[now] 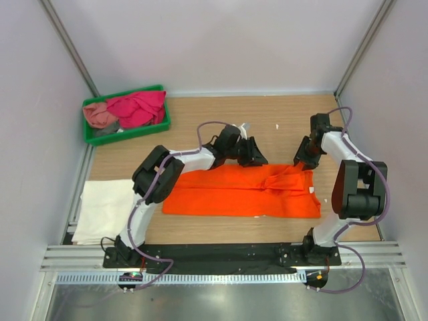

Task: Fold and stack the t-shirts
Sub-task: Fold the tshirt

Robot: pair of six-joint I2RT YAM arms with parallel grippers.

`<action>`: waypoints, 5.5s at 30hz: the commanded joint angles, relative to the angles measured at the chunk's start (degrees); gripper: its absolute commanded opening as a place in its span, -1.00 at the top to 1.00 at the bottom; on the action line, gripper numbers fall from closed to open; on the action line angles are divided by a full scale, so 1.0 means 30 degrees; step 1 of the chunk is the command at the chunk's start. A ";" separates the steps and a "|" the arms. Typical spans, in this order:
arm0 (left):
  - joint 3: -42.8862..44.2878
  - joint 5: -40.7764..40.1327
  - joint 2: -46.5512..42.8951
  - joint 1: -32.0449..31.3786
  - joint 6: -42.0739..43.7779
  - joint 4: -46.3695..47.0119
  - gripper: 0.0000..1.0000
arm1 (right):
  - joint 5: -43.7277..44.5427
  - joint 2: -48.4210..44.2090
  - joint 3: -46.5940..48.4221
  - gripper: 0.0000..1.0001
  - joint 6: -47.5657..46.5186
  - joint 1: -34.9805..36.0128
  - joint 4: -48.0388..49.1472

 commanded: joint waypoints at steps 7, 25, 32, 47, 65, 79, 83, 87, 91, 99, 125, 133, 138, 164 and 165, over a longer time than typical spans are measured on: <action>0.1730 0.0792 0.1074 -0.1127 -0.0342 -0.0329 0.24 | -0.0458 0.0421 -0.0363 0.22 -0.0602 0.0017 0.0984; -0.0083 0.3368 -0.1087 -0.2738 0.1233 -0.2435 0.31 | -0.2824 -0.5752 -0.4723 0.28 0.0623 0.0017 -0.3376; -0.0613 0.2671 -0.3492 -0.2710 0.5888 -0.8348 0.25 | -0.2398 -1.0042 -0.5521 0.27 0.1628 -0.0070 -0.4118; 0.3576 0.1876 -0.0451 -0.0572 0.6778 -0.9648 0.24 | -0.0284 -0.1808 -0.0013 -0.04 0.0043 -0.1711 0.0893; 0.4223 0.1349 0.1543 0.0659 0.6280 -1.0261 0.31 | -0.1308 0.1533 0.1248 0.14 0.0159 -0.1799 0.2655; 0.4194 0.1232 0.1924 0.0923 0.6162 -1.0555 0.32 | -0.2069 0.2384 0.0751 0.33 0.1946 -0.2589 0.3034; 0.4194 0.1290 0.2157 0.0923 0.5987 -1.0585 0.33 | -0.1604 0.2209 0.0691 0.81 0.2036 -0.2853 0.2743; 0.4223 0.1261 0.2305 0.0894 0.5870 -1.0614 0.33 | -0.0843 0.1390 0.0545 0.97 0.1801 -0.2941 0.2098; 0.4048 0.1173 0.2334 0.0952 0.5811 -1.0585 0.35 | -0.0049 -0.0161 -0.0595 0.98 0.1771 -0.3029 0.1774; 0.3900 0.1202 0.2189 0.0952 0.5869 -1.0643 0.36 | 0.0009 -0.1277 -0.2183 0.57 0.1157 -0.3147 0.2159; 0.0063 0.2546 -0.2794 -0.1419 0.6017 -1.1376 0.06 | -0.3005 -0.9136 -0.8155 -0.01 0.2531 -0.1830 -0.3411; 0.0209 0.2638 -0.2002 -0.2152 0.5255 -1.0908 0.05 | -0.2920 -0.9190 -0.9650 0.10 0.3820 -0.1799 -0.2240; 0.0472 0.2433 -0.1417 -0.2270 0.4961 -1.0731 0.04 | -0.2921 -0.8691 -1.0118 0.18 0.4464 -0.1799 -0.1042; 0.1732 0.3164 -0.0244 -0.2387 0.4199 -1.0262 0.09 | -0.2246 -0.9860 -1.0176 0.96 0.6485 -0.1125 -0.4553; 0.1790 0.3194 -0.0244 -0.2358 0.4199 -1.0262 0.09 | -0.2217 -0.9978 -1.0352 0.97 0.6807 -0.1125 -0.4524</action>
